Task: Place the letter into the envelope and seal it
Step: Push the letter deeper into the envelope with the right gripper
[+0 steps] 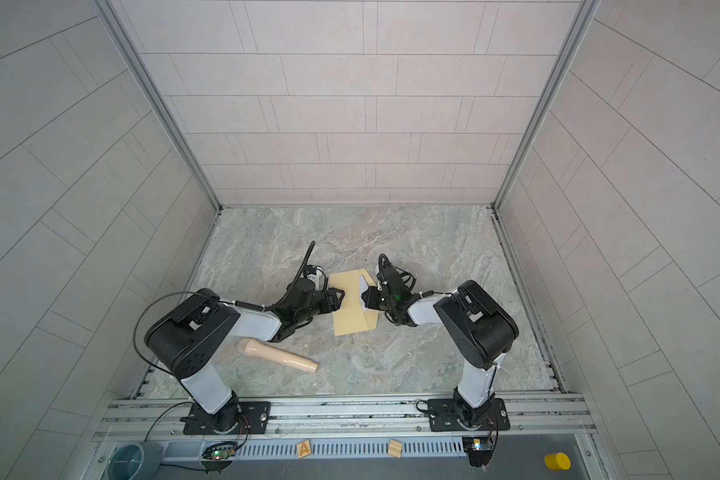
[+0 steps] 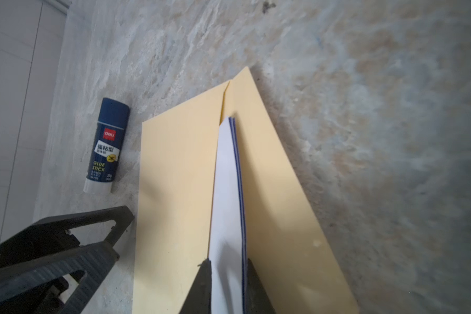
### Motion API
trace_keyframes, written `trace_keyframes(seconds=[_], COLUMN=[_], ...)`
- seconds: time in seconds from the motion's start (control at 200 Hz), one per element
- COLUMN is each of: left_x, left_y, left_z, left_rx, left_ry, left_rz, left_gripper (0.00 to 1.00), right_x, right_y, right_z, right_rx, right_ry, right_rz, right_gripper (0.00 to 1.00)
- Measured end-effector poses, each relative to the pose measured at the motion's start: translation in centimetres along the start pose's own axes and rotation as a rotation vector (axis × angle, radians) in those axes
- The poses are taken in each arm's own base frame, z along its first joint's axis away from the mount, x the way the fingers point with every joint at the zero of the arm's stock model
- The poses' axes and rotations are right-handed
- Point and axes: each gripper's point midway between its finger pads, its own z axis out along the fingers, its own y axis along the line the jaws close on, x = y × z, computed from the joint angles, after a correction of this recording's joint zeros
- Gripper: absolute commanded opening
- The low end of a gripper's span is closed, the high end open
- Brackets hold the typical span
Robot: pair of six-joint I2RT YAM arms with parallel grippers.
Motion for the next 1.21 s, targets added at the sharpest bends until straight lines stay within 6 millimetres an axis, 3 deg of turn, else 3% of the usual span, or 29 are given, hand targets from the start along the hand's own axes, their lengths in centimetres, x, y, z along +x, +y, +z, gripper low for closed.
trace_keyframes(seconds=[0.17,0.37,0.61,1.206], left_x=[-0.8,-3.1,-3.7,-0.7], left_y=[-0.7,-2.5,-3.0,-3.0], left_z=[-1.5,-3.9,-5.3,-4.1], left_rx=[-0.004,0.019,0.016,0.011], left_ry=[-0.001,-0.049,-0.06,0.024], left_rz=[0.028,0.073,0.096,0.115], left_gripper=[0.76,0.79,0.79,0.79], right_x=[-1.4,-3.0,-3.1,-1.6], right_y=[0.9,1.8,1.6,-0.3], right_z=[-1.7,-4.1,-5.2,-5.1], right_rx=[0.044,0.089,0.145,0.219], right_ry=[-0.004,-0.015,0.026,0.105], right_rz=[-0.086,-0.185,-0.261,-0.303], right_gripper=[0.52,0.65,0.67,0.69])
